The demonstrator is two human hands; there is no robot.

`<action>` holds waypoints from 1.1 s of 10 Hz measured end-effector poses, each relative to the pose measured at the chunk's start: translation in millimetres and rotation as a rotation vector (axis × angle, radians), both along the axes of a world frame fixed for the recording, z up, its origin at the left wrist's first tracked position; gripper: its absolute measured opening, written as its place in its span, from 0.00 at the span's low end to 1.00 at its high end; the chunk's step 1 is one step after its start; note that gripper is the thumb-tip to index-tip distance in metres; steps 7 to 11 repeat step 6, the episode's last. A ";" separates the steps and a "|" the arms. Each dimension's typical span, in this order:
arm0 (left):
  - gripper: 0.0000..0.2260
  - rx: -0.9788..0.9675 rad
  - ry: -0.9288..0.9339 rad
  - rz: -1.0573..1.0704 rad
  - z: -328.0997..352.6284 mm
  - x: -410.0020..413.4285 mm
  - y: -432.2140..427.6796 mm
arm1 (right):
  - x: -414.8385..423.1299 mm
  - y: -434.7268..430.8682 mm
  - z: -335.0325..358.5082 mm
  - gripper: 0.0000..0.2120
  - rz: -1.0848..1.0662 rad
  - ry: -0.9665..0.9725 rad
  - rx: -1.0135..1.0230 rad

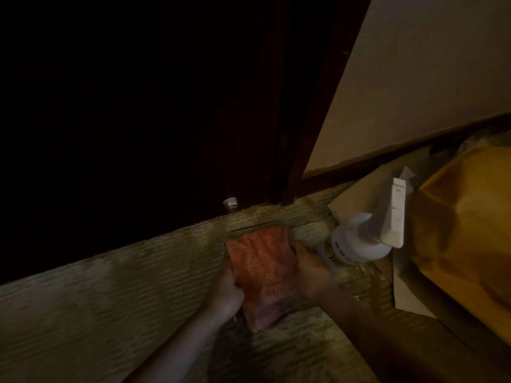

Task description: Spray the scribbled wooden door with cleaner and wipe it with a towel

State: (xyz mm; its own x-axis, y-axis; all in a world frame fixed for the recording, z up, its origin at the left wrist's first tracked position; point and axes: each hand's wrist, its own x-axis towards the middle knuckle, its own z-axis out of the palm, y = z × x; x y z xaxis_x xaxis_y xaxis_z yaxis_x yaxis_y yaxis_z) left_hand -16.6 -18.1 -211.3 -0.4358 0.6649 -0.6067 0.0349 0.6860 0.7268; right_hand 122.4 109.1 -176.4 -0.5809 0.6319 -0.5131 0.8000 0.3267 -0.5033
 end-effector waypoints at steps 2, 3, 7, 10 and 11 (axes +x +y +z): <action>0.14 0.051 0.083 0.172 33.6 13.1 0.2 | 7.1 -15.6 -11.4 0.28 -0.141 0.186 0.033; 0.16 0.107 0.097 0.158 38.5 15.7 -3.4 | 7.7 -23.5 -14.0 0.28 -0.193 0.244 0.100; 0.15 0.210 -0.145 0.490 70.3 10.7 -17.6 | 8.2 -32.3 6.6 0.32 -0.106 0.041 0.166; 0.15 0.210 -0.145 0.490 70.3 10.7 -17.6 | 8.2 -32.3 6.6 0.32 -0.106 0.041 0.166; 0.15 0.210 -0.145 0.490 70.3 10.7 -17.6 | 8.2 -32.3 6.6 0.32 -0.106 0.041 0.166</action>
